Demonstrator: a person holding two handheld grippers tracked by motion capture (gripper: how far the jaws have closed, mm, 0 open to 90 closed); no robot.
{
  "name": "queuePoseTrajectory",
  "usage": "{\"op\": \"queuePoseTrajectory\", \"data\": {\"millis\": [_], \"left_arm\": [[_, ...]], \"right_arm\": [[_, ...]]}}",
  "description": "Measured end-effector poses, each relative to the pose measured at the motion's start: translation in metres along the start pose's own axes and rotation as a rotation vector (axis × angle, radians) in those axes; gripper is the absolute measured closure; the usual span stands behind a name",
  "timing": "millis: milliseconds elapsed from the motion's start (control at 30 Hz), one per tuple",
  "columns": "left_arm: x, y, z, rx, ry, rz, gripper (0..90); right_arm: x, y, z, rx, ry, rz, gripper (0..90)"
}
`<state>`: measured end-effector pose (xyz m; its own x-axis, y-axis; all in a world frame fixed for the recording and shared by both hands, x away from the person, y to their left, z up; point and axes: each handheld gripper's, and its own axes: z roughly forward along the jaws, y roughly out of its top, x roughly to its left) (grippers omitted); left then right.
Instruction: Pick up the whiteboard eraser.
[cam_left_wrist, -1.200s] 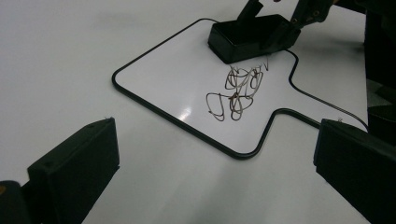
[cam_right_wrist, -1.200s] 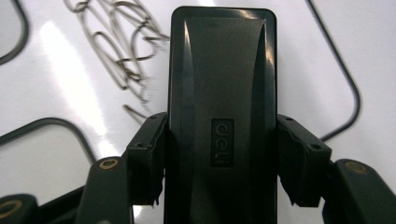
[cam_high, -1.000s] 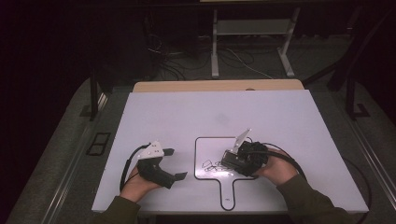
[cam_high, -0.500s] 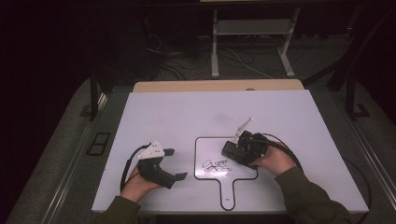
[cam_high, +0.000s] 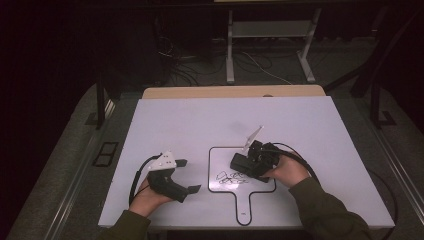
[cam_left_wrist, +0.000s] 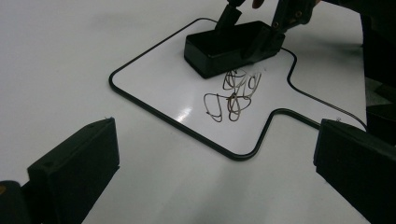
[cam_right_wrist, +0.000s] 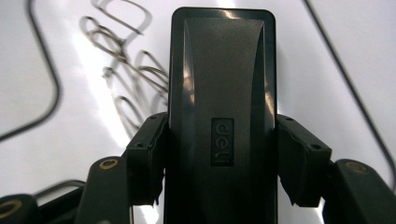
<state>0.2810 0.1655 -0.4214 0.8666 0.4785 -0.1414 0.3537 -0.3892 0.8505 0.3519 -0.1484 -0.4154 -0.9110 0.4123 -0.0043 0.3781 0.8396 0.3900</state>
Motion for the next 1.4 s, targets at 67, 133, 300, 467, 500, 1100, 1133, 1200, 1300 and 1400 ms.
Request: {"op": "queuePoseTrajectory", "data": {"millis": [67, 133, 300, 467, 500, 1100, 1133, 1200, 1300, 1400], "left_arm": [[0.000, 0.000, 0.000, 0.001, 0.000, 0.000, 0.0], [0.000, 0.000, 0.000, 0.004, -0.001, 0.001, 0.0], [0.000, 0.000, 0.000, 0.002, -0.001, 0.002, 0.0], [0.000, 0.000, 0.000, 0.004, -0.002, 0.005, 0.0], [0.000, 0.000, 0.000, 0.005, -0.001, 0.003, 0.0], [0.000, 0.000, 0.000, 0.005, -0.001, 0.003, 0.0], [0.000, 0.000, 0.000, 0.007, -0.001, 0.003, 0.0], [0.000, 0.000, 0.000, 0.005, -0.001, 0.001, 0.0], [0.000, 0.000, 0.000, 0.003, -0.001, 0.001, 0.0], [0.000, 0.000, -0.001, 0.003, -0.001, 0.002, 0.0]], "right_arm": [[0.006, 0.004, 0.001, 0.006, 0.010, -0.015, 38.6], [0.012, 0.008, 0.003, 0.006, 0.024, -0.039, 38.6], [0.034, 0.017, 0.006, 0.012, 0.052, -0.065, 38.6], [0.048, 0.023, 0.007, 0.020, 0.069, -0.114, 38.7], [0.049, 0.024, 0.008, 0.022, 0.068, -0.121, 38.6], [-0.007, -0.010, -0.006, 0.034, -0.066, 0.070, 38.6], [-0.006, -0.009, -0.006, 0.035, -0.062, 0.067, 38.6], [0.001, -0.005, -0.004, 0.031, -0.044, 0.043, 38.7], [0.013, 0.002, -0.001, 0.035, -0.022, -0.012, 38.7], [0.028, 0.010, 0.002, 0.037, -0.002, -0.056, 38.7]]}}
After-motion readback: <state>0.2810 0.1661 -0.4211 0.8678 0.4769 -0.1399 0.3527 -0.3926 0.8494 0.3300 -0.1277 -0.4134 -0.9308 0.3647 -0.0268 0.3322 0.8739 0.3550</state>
